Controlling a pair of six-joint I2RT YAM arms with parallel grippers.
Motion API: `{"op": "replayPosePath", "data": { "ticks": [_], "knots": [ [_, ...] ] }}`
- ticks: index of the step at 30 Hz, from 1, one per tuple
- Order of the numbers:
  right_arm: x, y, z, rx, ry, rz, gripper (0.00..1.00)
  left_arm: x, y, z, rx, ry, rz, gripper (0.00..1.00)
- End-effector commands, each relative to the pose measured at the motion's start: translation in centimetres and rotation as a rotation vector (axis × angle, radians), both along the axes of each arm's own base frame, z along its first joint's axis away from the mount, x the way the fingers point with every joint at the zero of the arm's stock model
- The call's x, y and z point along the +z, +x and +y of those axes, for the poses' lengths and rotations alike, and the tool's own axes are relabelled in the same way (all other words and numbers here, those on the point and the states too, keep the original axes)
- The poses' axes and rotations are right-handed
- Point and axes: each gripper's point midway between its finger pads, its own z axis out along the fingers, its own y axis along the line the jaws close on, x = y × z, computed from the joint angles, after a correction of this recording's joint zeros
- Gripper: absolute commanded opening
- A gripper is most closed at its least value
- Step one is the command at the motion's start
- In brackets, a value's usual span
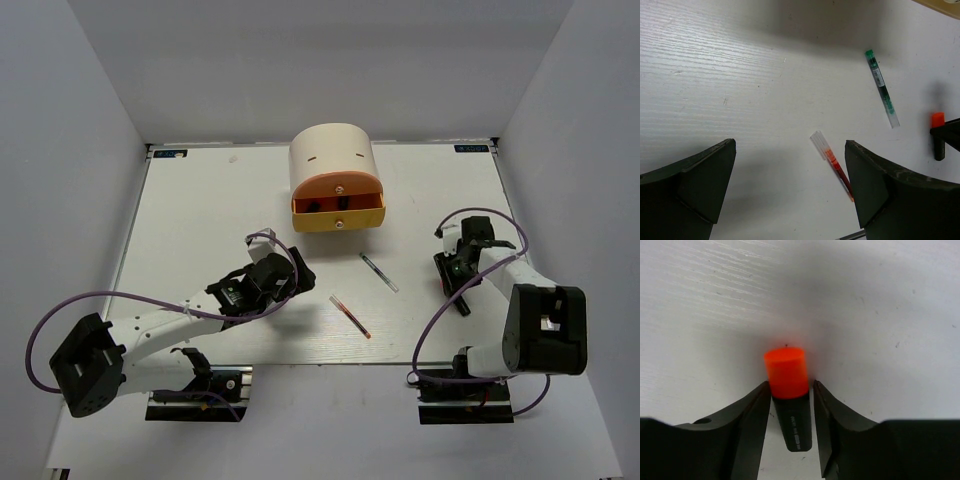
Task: Sort the stationery into containers
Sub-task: Pick up the pen from the center of the board, then place the pen in the drawer.
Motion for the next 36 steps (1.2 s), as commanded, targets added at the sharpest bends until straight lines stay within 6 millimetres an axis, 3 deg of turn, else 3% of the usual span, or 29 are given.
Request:
{"op": "replayPosePath", "data": {
  "ticks": [1, 7, 10, 12, 15, 16, 19, 21, 22, 26, 28, 29, 32, 33, 36],
  "knots": [
    [-1.4, -1.6, 1.3, 0.063, 0.09, 0.097, 0.44, 0.9, 0.2, -0.2, -0.006, -0.017, -0.015, 0.99],
    [-1.1, -1.7, 3.9, 0.172, 0.241, 0.123, 0.1, 1.3, 0.3, -0.3, -0.006, -0.024, -0.021, 0.99],
    [-0.3, -0.3, 4.5, 0.259, 0.273, 0.09, 0.0, 1.0, 0.3, -0.3, -0.006, -0.017, -0.015, 0.99],
    [1.0, 1.1, 5.1, 0.297, 0.302, 0.045, 0.0, 1.2, 0.4, -0.4, -0.006, -0.017, -0.015, 0.99],
    [5.3, 4.3, 7.3, 0.435, 0.397, -0.118, 0.0, 1.2, 0.4, -0.4, -0.006, -0.017, -0.015, 0.99],
    [7.9, 6.2, 7.6, 0.523, 0.379, -0.224, 0.0, 1.5, 0.4, -0.4, -0.006, -0.024, -0.021, 0.99],
    [13.8, 7.5, 10.2, 0.765, 0.445, -0.435, 0.0, 1.5, 0.3, -0.5, -0.013, -0.028, -0.016, 0.99],
    [16.8, 7.5, 12.0, 0.859, 0.53, -0.532, 0.0, 1.8, 0.3, -0.5, -0.013, -0.035, -0.022, 0.99],
    [19.7, 8.5, 12.4, 0.906, 0.522, -0.606, 0.0, 1.8, 0.3, -0.5, -0.013, -0.035, -0.022, 0.99],
    [26.7, 9.0, 15.5, 1.057, 0.686, -0.762, 0.0, 1.8, 0.3, -0.5, -0.008, -0.042, -0.019, 0.99],
    [28.4, 9.2, 16.3, 1.1, 0.724, -0.794, 0.0, 1.8, 0.3, -0.5, -0.008, -0.042, -0.019, 0.99],
    [29.4, 8.8, 17.6, 1.141, 0.783, -0.804, 0.0, 1.8, 0.3, -0.5, -0.008, -0.042, -0.019, 0.99],
    [30.3, 8.7, 19.8, 1.195, 0.849, -0.819, 0.0, 1.8, 0.3, -0.5, -0.008, -0.042, -0.019, 0.99],
    [31.4, 9.9, 20.4, 1.249, 0.806, -0.911, 0.0, 1.5, 0.3, -0.5, -0.008, -0.034, -0.014, 0.99],
    [31.4, 9.6, 22.4, 1.311, 0.85, -0.942, 0.0, 1.3, 0.3, -0.5, -0.008, -0.027, -0.008, 0.99]
  ]
}}
